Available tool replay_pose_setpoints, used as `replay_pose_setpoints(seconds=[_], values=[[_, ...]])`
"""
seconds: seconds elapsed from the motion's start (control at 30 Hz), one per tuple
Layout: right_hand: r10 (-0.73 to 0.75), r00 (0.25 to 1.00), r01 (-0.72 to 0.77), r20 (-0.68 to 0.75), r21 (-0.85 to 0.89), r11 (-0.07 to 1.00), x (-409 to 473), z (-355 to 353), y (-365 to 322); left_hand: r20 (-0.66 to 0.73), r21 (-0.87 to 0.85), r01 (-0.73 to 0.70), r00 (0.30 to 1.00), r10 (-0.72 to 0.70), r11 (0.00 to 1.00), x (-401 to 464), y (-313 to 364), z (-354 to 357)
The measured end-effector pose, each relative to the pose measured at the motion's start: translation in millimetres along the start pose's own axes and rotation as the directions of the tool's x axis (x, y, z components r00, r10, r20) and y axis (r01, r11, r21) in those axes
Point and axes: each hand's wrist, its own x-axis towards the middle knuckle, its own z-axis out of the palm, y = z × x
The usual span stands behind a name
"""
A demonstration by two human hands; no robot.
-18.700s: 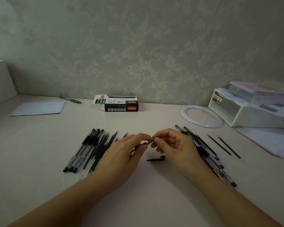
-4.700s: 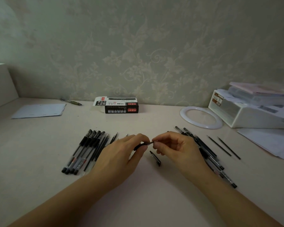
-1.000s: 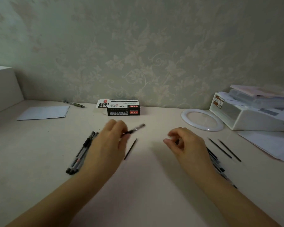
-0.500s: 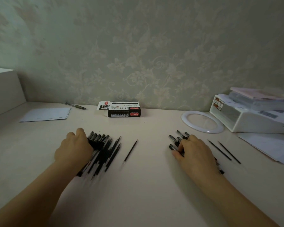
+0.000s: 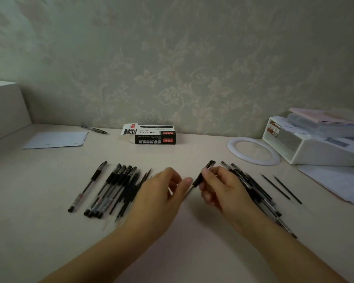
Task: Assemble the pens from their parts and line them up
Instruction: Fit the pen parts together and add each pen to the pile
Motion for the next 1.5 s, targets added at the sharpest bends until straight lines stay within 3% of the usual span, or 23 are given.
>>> replay_pose_setpoints(seconds=[0.13, 0.23, 0.4, 0.5, 0.6, 0.73, 0.87, 0.97, 1.07, 1.17, 1.27, 1.5], values=[[-0.013, 0.994, 0.013, 0.112, -0.001, 1.000, -1.3, 3.7, 5.6, 0.093, 0.102, -0.155, 0.985, 0.146, 0.983, 2.1, -1.3, 5.4], [-0.077, 0.994, 0.081, 0.073, -0.062, 0.995, -0.4, 2.1, 6.3, 0.147, 0.182, -0.208, 0.972, 0.183, 0.961, 4.7, -7.3, 6.2], [-0.161, 0.985, 0.167, 0.054, -0.123, 0.978, -0.4, 0.0, 6.8, 0.154, 0.088, -0.254, 0.959, 0.239, 0.963, 3.7, -9.8, 6.1], [-0.186, 0.977, 0.197, 0.102, -0.110, 0.974, -2.2, 3.1, 6.6, 0.126, 0.201, -0.286, 0.956, 0.265, 0.937, 6.1, -10.3, 5.1], [-0.236, 0.968, 0.242, 0.089, -0.065, 0.968, -3.4, 4.5, 5.2, 0.044, 0.386, -0.259, 0.964, 0.262, 0.885, 7.5, -10.0, 2.4], [-0.332, 0.943, 0.331, 0.000, -0.071, 0.941, -3.9, 0.4, 2.4, -0.050, 0.433, -0.133, 0.984, 0.171, 0.891, 15.6, -17.8, -8.9], [-0.340, 0.937, 0.316, -0.079, -0.219, 0.923, 2.0, -7.0, 9.2, -0.041, 0.396, -0.080, 0.994, 0.104, 0.915, 15.1, -21.4, -9.7], [-0.362, 0.932, 0.286, -0.034, -0.546, 0.787, 5.6, -14.4, 15.8, 0.020, 0.334, -0.116, 0.993, 0.117, 0.935, 9.7, -20.9, -3.5], [-0.354, 0.933, 0.295, 0.060, -0.690, 0.661, 5.9, -15.5, 19.7, 0.055, 0.329, -0.148, 0.989, 0.138, 0.933, 11.7, -23.2, -4.6], [-0.367, 0.922, 0.328, 0.121, -0.746, 0.580, 5.8, -14.1, 21.6, 0.105, 0.350, -0.196, 0.980, 0.170, 0.916, 11.2, -24.0, -4.9], [-0.380, 0.915, 0.345, 0.135, -0.751, 0.564, 4.8, -13.2, 21.4, 0.121, 0.323, -0.211, 0.976, 0.181, 0.923, 11.0, -23.2, -3.9], [-0.400, 0.904, 0.406, 0.149, -0.593, 0.696, -0.7, -6.0, 10.5, 0.094, 0.158, -0.273, 0.961, 0.261, 0.949, 11.3, -19.9, -2.5]])
